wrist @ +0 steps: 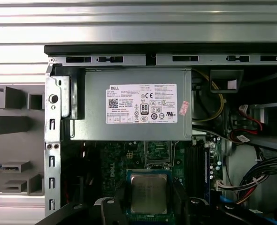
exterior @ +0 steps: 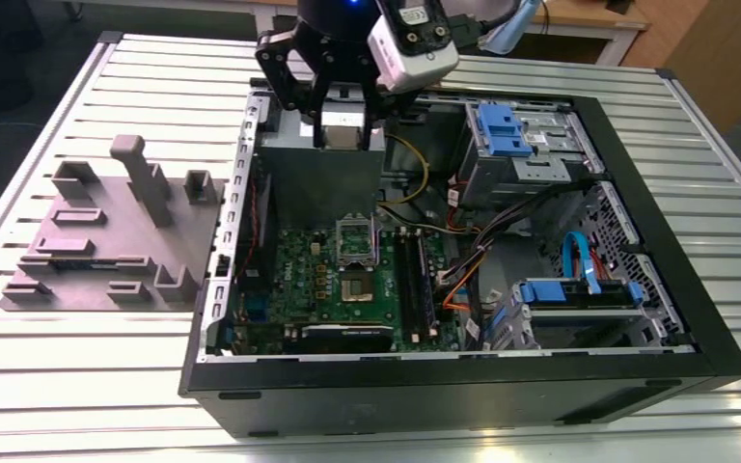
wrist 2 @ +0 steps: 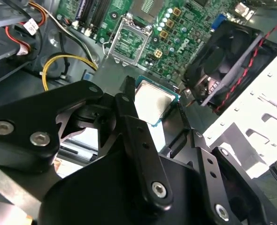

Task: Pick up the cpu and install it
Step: 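Pick up the cpu and move it towards the insertion slot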

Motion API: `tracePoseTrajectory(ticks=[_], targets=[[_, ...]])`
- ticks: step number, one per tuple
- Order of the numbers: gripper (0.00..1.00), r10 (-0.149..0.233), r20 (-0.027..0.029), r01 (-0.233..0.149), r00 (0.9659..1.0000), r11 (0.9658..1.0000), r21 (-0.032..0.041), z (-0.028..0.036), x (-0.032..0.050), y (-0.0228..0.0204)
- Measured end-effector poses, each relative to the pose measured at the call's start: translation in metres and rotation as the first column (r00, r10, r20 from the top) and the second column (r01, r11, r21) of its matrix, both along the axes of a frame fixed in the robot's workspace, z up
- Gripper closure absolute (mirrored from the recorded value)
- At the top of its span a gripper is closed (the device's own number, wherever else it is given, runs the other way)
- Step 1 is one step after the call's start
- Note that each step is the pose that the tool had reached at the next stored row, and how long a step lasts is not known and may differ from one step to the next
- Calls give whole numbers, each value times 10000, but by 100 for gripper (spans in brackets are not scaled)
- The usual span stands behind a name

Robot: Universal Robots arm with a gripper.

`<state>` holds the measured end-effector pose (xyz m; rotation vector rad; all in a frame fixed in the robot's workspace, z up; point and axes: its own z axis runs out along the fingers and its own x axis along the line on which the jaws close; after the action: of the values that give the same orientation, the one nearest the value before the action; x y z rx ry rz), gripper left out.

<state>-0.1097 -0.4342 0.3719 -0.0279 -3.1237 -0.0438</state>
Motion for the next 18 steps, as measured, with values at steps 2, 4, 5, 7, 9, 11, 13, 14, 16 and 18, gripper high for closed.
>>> tracePoseTrajectory(ticks=[2, 4, 5, 7, 9, 11, 13, 14, 16, 18], targets=[[53, 0, 0, 0, 10000, 10000, 0, 0, 31, 0], [53, 1, 0, -1, 10000, 10000, 0, 0, 64, 0], [53, 1, 0, -1, 10000, 10000, 0, 0, 83, 0], [53, 1, 0, -1, 10000, 10000, 0, -1, 110, 0], [53, 1, 0, -1, 10000, 10000, 0, -1, 118, -1], [53, 0, 0, 0, 10000, 10000, -1, -1, 121, 0], [53, 1, 0, -1, 10000, 10000, -34, -2, 122, -8], [53, 1, 0, -1, 10000, 10000, -44, -3, 122, -33], [53, 0, 1, 0, 10000, 10000, -56, -7, 121, -96], [53, 0, 0, 0, 10000, 10000, -61, -10, 125, -136]])
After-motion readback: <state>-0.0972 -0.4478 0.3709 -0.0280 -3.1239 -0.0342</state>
